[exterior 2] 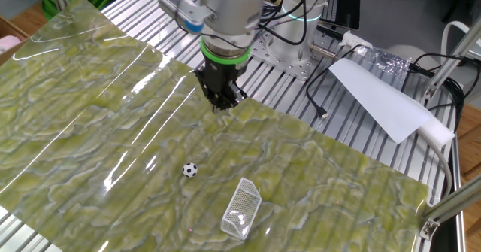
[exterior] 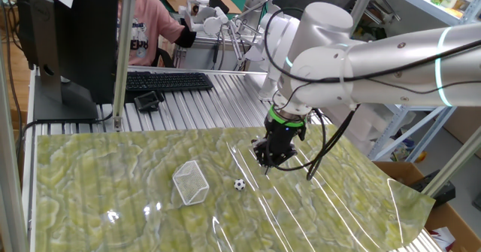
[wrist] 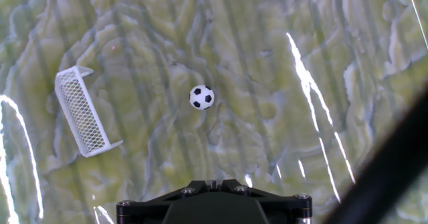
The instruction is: Push the soccer ball into the goal
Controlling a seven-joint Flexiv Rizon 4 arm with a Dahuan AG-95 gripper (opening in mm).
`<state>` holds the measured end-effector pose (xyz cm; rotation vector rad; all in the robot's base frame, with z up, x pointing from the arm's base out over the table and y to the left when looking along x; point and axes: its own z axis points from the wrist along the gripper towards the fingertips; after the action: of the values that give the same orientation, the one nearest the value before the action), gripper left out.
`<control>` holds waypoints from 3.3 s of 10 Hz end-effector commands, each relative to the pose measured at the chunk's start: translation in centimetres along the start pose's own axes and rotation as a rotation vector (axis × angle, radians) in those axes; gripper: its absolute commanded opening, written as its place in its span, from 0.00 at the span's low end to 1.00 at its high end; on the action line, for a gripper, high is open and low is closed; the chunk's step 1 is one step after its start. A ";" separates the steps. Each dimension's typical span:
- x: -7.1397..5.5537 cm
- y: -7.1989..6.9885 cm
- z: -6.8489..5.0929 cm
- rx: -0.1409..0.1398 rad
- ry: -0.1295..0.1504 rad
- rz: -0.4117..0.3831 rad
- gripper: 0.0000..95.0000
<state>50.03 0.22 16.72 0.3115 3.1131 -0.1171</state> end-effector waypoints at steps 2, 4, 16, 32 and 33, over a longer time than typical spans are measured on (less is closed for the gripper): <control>0.0 0.0 0.0 -0.061 0.022 0.013 0.00; 0.0 0.0 0.0 -0.064 0.021 0.010 0.00; -1.8 0.6 1.0 -0.063 0.022 0.030 0.00; -6.0 -1.5 1.1 0.026 -0.046 -0.101 0.00; -6.1 -1.9 1.2 0.021 -0.047 -0.103 0.00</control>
<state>55.72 -3.16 15.73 0.1433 3.0857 -0.1517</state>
